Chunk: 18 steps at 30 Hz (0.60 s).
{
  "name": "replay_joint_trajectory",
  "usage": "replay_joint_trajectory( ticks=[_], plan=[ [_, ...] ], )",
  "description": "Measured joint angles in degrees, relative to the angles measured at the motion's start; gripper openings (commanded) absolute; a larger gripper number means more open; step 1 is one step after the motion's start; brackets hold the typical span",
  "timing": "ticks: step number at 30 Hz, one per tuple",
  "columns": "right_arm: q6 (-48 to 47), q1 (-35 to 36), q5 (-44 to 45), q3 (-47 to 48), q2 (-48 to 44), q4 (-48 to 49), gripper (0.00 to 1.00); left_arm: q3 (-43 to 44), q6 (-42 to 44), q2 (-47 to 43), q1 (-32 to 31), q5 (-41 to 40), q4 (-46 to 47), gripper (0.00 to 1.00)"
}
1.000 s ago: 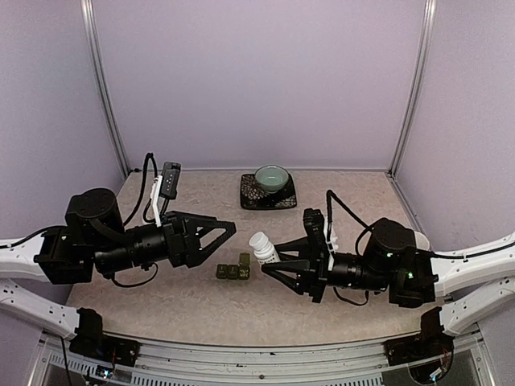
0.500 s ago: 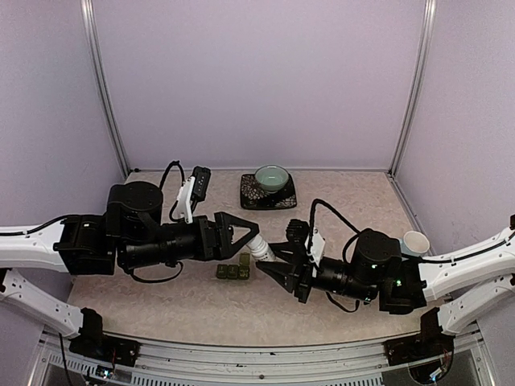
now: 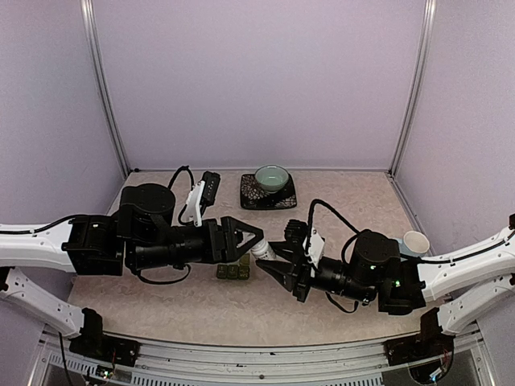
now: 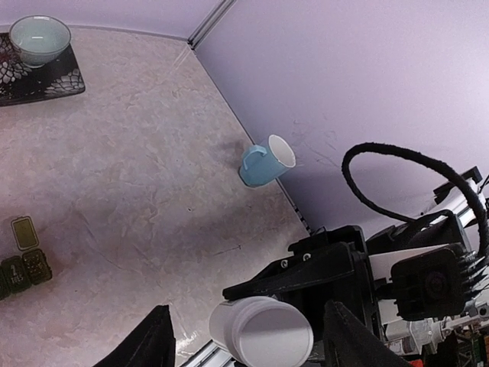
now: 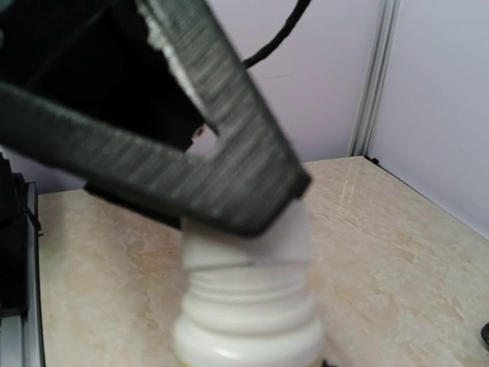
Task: Sort the pills into containers
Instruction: Screw the lid of the pill container onto the pill bottle.
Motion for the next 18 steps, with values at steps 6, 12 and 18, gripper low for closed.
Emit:
replay_joint_trajectory(
  ticks=[6,12,18],
  plan=[
    [-0.02,0.02,0.00,0.28,0.44,0.00,0.27,0.61,-0.11,0.31,0.00,0.22,0.33,0.53],
    [-0.02,0.02,0.02,0.83,0.87,-0.02,0.27,0.66,-0.11,0.55,-0.04,0.74,0.33,0.47],
    [-0.11,0.02,0.42,0.92,0.90,-0.04,0.27,0.66,-0.13,0.90,-0.42,1.07,0.31,0.40]
  ],
)
